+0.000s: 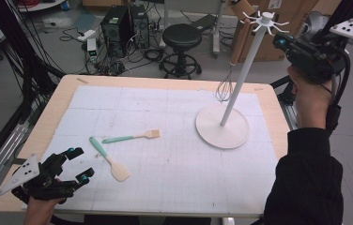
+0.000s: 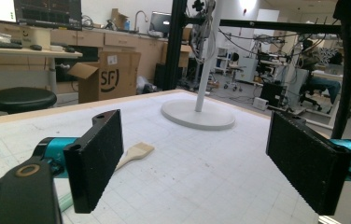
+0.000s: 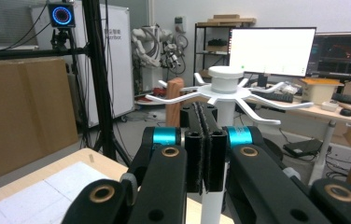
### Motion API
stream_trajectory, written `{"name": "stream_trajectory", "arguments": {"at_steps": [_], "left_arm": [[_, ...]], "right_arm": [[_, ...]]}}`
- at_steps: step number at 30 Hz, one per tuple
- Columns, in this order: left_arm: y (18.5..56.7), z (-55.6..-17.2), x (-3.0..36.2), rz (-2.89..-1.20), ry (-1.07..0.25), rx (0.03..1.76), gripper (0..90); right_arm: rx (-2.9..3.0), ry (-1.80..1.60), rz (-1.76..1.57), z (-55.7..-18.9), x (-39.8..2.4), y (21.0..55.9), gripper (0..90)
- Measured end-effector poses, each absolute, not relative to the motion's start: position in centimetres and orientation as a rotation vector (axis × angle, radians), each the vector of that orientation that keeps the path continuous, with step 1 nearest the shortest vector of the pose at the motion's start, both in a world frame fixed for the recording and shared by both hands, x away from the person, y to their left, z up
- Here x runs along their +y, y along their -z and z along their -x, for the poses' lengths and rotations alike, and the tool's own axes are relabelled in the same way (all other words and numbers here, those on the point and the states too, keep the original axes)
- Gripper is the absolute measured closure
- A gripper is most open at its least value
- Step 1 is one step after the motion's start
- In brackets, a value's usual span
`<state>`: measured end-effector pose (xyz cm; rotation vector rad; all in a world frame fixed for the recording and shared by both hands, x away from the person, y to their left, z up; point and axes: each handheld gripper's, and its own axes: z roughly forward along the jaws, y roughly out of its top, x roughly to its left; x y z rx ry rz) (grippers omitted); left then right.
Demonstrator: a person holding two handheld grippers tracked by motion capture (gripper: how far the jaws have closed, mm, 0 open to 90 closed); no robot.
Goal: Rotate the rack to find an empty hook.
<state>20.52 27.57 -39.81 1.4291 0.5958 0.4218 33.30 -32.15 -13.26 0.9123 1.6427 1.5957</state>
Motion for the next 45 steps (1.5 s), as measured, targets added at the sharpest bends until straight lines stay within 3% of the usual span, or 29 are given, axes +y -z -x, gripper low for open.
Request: {"name": "stream_trajectory", "arguments": {"at_steps": [22,29,36,39,45], "left_arm": [[39.9,-20.4,27.7,-1.436,-0.421,0.597,19.4],[40.1,-20.4,28.1,-1.429,-0.426,0.609,19.4],[40.1,-20.3,28.3,-1.416,-0.433,0.616,19.4],[40.1,-20.3,28.2,-1.411,-0.436,0.615,19.3],[40.1,-20.4,28.1,-1.410,-0.439,0.608,19.0]], "right_arm": [[1.694,-1.641,-0.875,-34.2,-30.0,13.3,89.2],[1.704,-1.681,-0.817,-32.6,-30.3,14.4,86.9],[1.815,-1.708,-0.750,-30.3,-30.4,18.5,69.7],[1.857,-1.744,-0.727,-29.1,-30.1,21.8,55.1],[1.915,-1.695,-0.730,-26.9,-29.7,28.0,39.6]]}}
